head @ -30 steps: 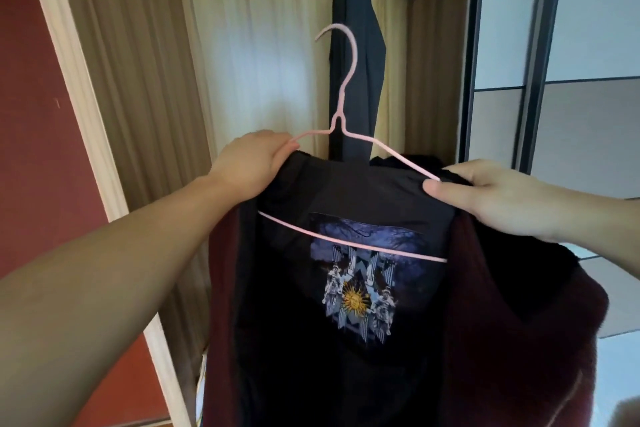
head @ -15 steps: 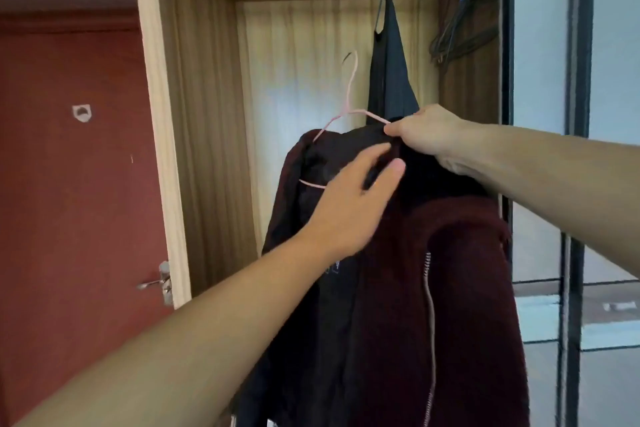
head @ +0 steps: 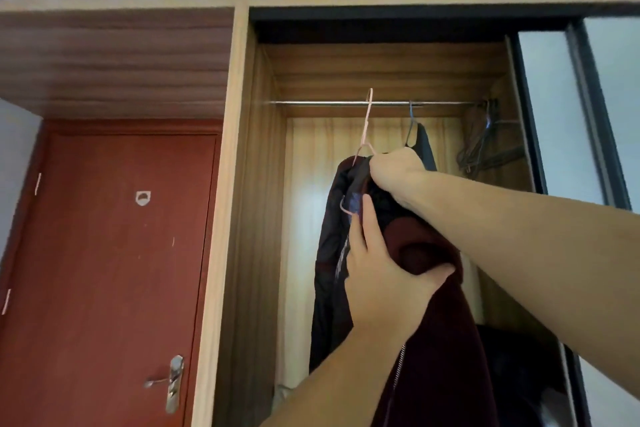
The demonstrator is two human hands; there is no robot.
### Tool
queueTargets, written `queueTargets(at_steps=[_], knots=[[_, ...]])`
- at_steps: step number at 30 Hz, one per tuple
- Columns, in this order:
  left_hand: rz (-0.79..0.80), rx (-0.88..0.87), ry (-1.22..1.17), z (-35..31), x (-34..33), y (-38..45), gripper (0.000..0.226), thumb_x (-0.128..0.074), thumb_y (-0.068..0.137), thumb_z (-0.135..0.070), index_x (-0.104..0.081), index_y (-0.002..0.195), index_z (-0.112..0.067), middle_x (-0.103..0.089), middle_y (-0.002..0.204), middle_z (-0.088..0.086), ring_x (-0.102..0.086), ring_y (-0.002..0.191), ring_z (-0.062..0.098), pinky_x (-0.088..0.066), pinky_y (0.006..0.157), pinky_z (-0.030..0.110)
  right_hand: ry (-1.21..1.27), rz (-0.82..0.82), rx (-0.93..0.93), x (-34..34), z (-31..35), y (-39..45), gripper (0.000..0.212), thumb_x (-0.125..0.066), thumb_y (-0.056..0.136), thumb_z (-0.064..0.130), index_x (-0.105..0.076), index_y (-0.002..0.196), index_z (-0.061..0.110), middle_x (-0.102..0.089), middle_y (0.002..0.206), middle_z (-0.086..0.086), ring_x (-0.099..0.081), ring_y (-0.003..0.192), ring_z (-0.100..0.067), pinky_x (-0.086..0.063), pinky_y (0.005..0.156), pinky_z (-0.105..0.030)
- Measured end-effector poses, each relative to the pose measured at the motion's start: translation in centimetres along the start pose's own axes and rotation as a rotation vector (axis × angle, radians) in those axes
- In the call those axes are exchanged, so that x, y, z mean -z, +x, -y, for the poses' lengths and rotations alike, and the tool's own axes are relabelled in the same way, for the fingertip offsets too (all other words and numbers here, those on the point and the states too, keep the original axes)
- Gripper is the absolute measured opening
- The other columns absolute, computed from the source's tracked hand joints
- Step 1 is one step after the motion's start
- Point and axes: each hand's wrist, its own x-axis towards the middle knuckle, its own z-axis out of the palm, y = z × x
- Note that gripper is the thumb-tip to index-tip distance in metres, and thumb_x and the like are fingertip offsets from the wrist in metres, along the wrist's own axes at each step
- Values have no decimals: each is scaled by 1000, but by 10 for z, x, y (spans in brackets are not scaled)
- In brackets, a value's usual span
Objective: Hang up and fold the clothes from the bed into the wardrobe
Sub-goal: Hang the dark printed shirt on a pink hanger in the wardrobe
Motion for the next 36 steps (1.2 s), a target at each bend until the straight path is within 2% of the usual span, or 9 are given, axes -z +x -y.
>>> queueTargets(at_steps=[2,5,8,14,18,27,30,33,36], knots=[[-40,-33,23,9,0,17,118,-78,70,-54,17,141,-58,-6,160,-18,-21,146,13,-33,114,45,-26,-44,-1,-11,7,11,33,-41,101,23,-46,73,7,-45,67,-2,-41,53,-14,-29,40,-23],[-56,-119,69,32,2,46,106,-70,83,-34,15,142,-59,-8,161,-16,-23,146,15,-36,113,41,-61,-75,27,-23,15,26,30,-42,100,20,-45,73,6,-45,69,-4,-46,60,-19,-33,49,-26],[-23,-170,89,51,2,71,100,-64,88,-24,13,142,-60,-7,161,-17,-33,142,15,-41,108,36,-66,-105,52,-32,17,43,29,-46,97,15,-44,68,9,-48,70,-4,-44,57,-17,-30,45,-26],[-3,-261,123,72,-2,115,94,-58,92,-22,11,141,-62,-10,160,-18,-43,135,16,-49,100,37,-50,-200,102,-39,17,76,9,-48,96,14,-51,91,7,-48,73,-3,-41,57,-14,-29,44,-25],[-22,-318,161,86,-14,148,96,-60,92,-22,12,140,-63,-14,159,-19,-42,135,16,-51,99,41,-30,-244,132,-47,12,110,11,-51,95,19,-55,93,9,-55,87,-7,-51,69,-20,-39,57,-28],[-32,-364,303,134,-62,217,97,-60,89,-13,5,146,-59,-23,157,-15,-49,127,13,-52,92,31,-21,-240,212,-61,-28,204,22,-53,92,20,-51,72,11,-52,71,-2,-51,59,-16,-37,46,-26],[-41,-368,335,151,-81,241,96,-58,89,-12,4,145,-59,-20,158,-16,-48,127,13,-50,89,27,43,-210,241,-69,-45,240,15,-54,92,20,-59,83,9,-52,71,-2,-54,64,-20,-39,51,-27],[-56,-353,359,166,-99,262,97,-58,88,-11,4,145,-60,-20,158,-17,-50,125,15,-53,89,32,39,-198,281,-77,-60,272,14,-54,92,19,-59,84,10,-52,72,-2,-55,74,-23,-40,61,-29],[-55,-342,394,181,-112,280,99,-57,87,-9,6,145,-59,-20,158,-14,-51,123,15,-54,88,35,6,-182,308,-88,-73,301,25,-53,93,18,-52,68,12,-49,68,-1,-50,63,-20,-35,50,-26]])
